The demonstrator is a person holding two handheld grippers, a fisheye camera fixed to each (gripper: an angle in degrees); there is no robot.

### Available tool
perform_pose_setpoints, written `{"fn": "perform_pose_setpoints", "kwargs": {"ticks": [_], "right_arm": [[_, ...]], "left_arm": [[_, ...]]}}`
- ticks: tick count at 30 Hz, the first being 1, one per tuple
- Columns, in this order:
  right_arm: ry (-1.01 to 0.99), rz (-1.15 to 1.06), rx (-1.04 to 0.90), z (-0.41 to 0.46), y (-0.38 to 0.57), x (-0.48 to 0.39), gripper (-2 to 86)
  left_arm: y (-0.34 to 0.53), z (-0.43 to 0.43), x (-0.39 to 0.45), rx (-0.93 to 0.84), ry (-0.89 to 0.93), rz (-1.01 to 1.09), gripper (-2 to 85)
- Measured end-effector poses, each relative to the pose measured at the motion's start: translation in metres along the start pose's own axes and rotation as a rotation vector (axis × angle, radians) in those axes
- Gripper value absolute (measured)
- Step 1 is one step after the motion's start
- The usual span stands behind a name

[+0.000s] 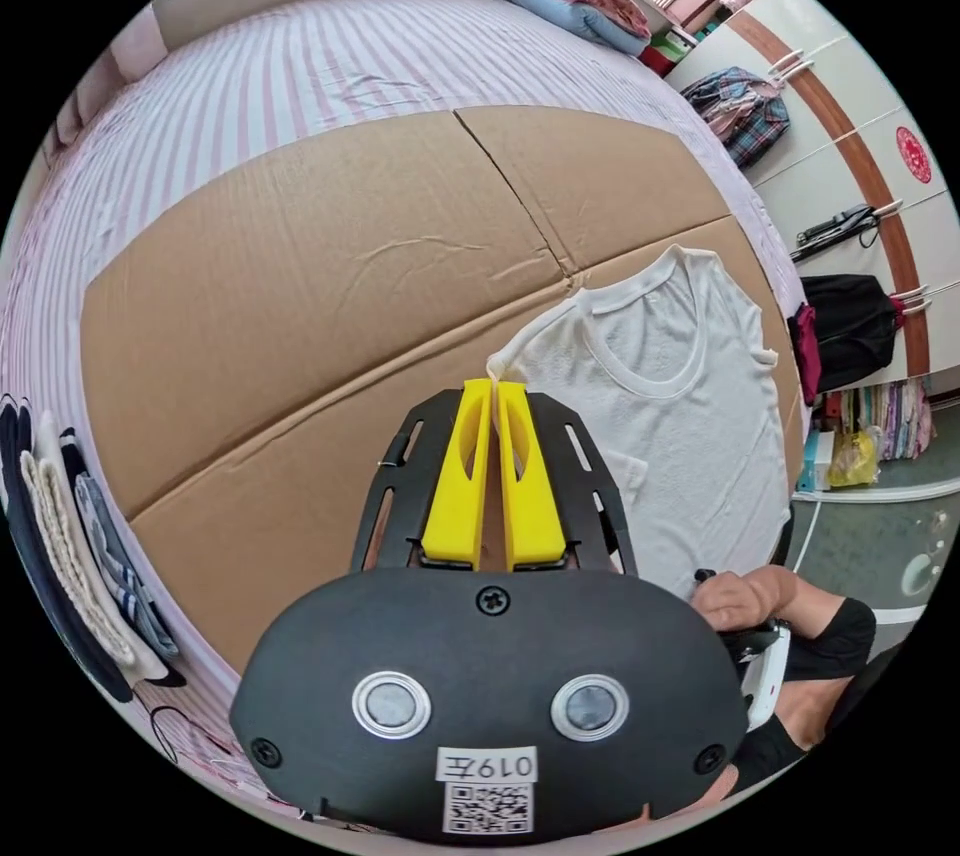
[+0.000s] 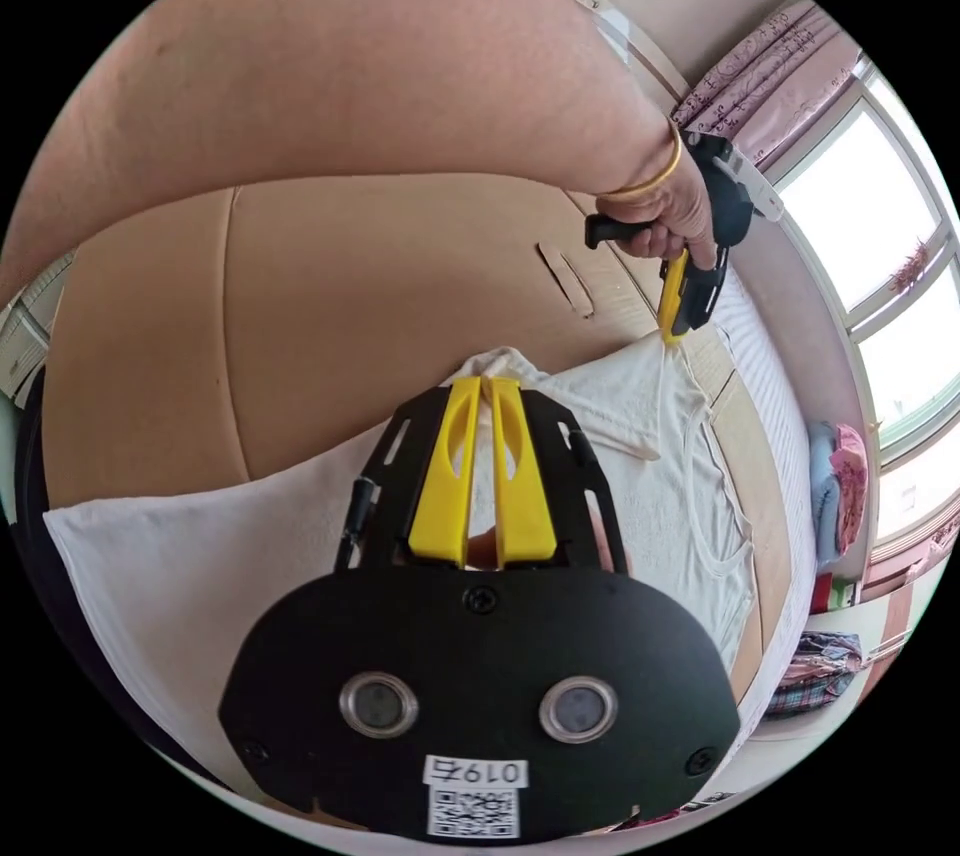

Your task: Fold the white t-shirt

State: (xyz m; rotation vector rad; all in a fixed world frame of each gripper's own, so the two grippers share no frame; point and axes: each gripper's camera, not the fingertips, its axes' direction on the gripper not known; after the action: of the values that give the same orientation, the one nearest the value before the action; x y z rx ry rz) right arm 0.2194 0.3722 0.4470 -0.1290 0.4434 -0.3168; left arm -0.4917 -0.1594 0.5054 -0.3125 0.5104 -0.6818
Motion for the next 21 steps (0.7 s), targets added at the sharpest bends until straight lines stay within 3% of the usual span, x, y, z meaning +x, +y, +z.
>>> {"fn": "perform_pose_setpoints", "kwargs": {"ticks": [9,21], "right_arm": [[-0.048,0.038,-0.003,-0.012,0.045,-0.025,0.2],[0.101,-0.044,-0.033,-0.043,0.117,-0.098,0.2]], "left_arm": [[0.007,-0.010,0.037,-0.012,-0.125,-0.001,1.2],[0.075,-0.046,0.011,0.037,0.239,-0.225,5.1]]}}
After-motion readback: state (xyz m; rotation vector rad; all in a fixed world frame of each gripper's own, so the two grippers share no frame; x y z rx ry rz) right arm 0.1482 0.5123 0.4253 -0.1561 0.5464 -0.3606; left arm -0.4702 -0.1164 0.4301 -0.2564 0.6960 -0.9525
